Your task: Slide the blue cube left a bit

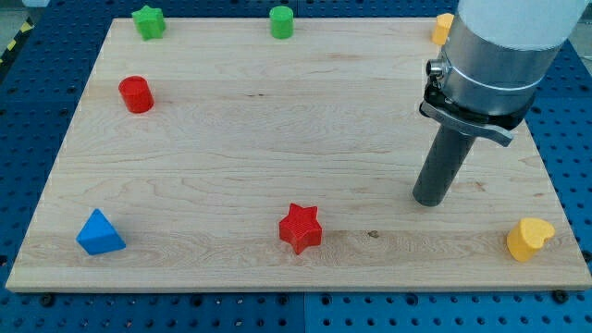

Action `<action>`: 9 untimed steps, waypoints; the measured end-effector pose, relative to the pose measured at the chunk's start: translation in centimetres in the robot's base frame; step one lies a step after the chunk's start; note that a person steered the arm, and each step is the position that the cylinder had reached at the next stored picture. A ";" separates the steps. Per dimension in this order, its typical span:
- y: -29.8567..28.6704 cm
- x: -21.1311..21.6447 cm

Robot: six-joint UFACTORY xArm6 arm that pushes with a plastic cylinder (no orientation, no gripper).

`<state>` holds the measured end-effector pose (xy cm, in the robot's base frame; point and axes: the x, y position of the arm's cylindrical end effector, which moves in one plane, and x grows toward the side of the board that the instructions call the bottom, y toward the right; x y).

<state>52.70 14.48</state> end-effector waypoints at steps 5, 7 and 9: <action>7.9 -3.5; 14.5 -7.1; 17.9 -11.8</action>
<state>40.90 32.41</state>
